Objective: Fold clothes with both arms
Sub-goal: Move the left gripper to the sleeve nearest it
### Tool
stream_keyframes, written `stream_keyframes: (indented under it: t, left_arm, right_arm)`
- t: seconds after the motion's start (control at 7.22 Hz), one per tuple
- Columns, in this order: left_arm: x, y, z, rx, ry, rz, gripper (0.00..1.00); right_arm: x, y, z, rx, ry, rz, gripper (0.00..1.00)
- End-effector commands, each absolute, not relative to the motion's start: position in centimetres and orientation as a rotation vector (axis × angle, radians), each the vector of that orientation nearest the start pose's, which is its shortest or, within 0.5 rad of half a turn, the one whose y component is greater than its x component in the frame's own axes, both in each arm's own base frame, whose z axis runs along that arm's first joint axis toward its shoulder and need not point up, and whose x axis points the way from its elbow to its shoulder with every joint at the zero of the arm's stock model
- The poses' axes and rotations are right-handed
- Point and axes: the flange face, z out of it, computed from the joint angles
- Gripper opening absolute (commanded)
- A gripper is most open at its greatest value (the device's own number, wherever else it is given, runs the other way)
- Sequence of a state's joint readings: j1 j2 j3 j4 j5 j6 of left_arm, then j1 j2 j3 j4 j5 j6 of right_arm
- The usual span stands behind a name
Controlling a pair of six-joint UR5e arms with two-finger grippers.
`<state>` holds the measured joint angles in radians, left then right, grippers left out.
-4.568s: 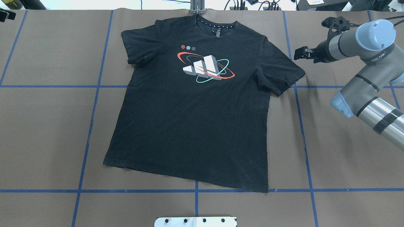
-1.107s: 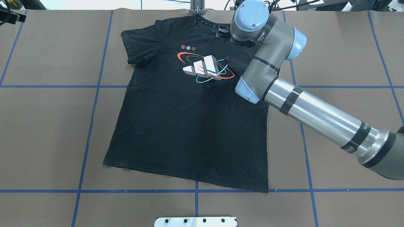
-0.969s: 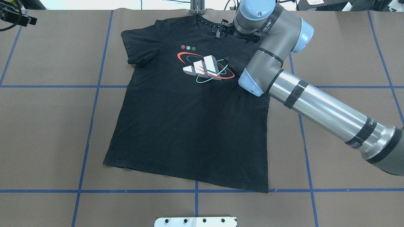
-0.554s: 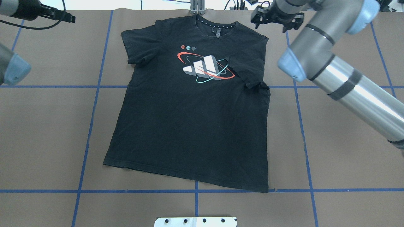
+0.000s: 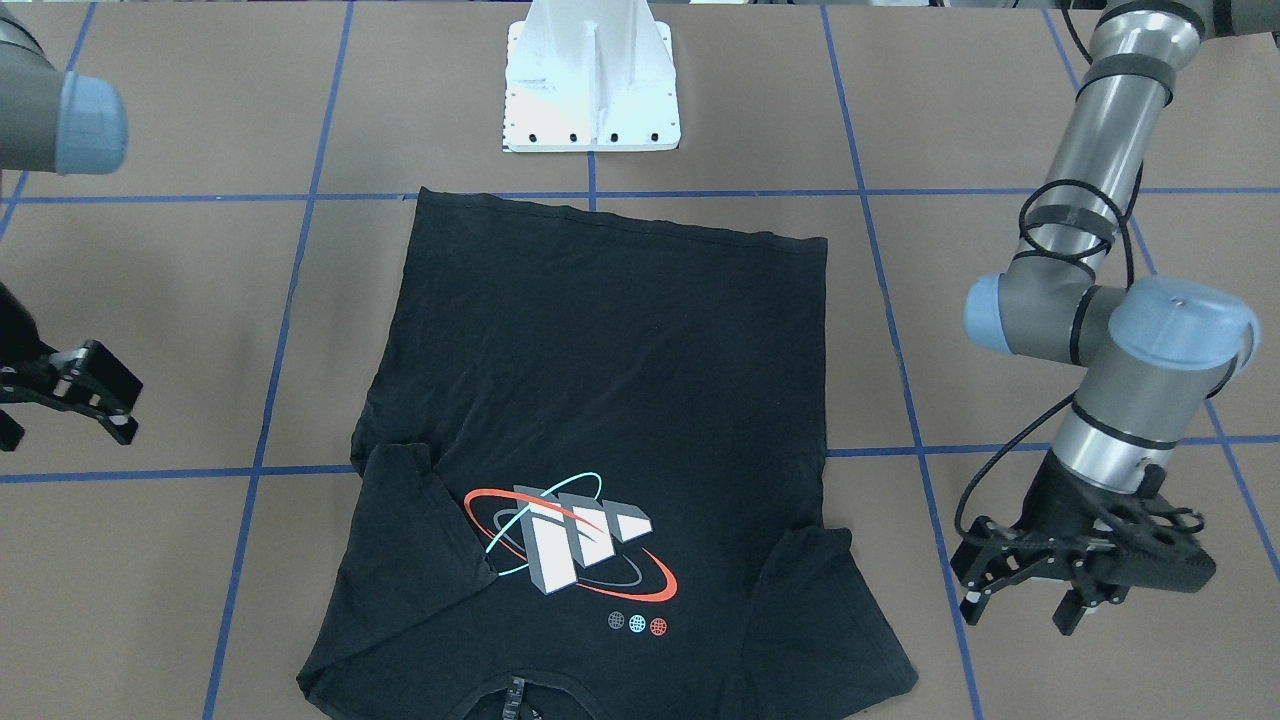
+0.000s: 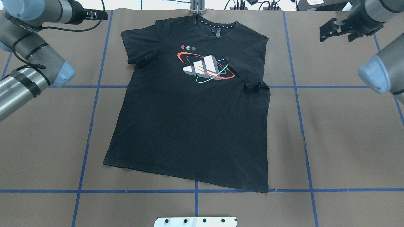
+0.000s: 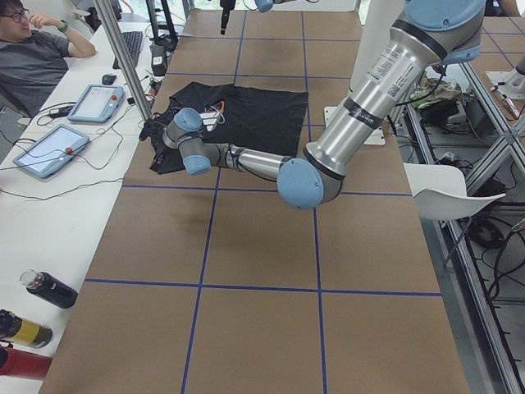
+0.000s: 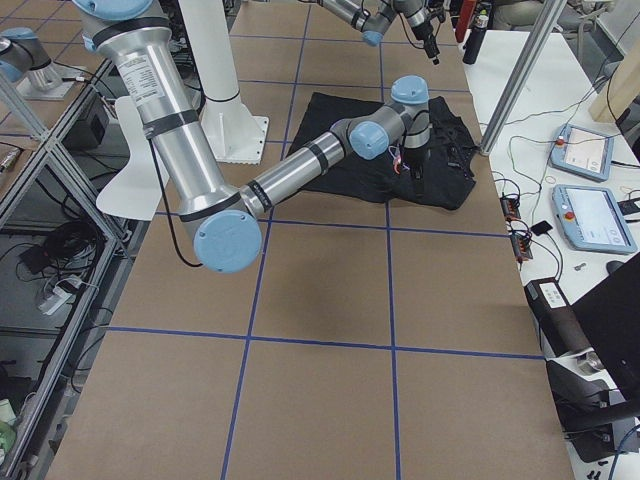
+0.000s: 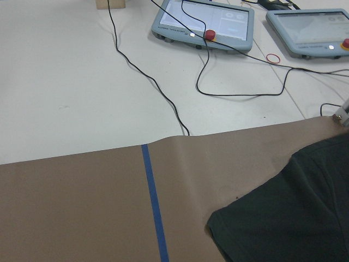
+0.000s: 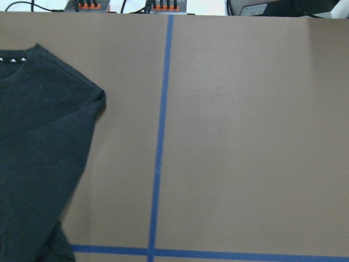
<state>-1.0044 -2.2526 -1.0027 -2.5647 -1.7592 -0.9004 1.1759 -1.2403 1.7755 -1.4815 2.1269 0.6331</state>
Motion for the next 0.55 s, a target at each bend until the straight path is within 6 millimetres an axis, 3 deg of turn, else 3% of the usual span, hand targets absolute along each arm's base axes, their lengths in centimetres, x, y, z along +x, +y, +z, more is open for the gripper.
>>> stream_keyframes:
  t: [0.0, 0.42]
  left_arm:
    - [39.5, -74.2, 40.2, 0.682, 0.814, -0.261, 0.98]
    - [42.0, -74.9, 42.6, 0.691, 0.783, -0.275, 0.87]
  right_arm:
    - [-9.7, -56.6, 43.4, 0.258, -0.744, -0.031, 1.0]
    - [-9.6, -56.6, 43.7, 0.253, -0.741, -0.026, 1.0]
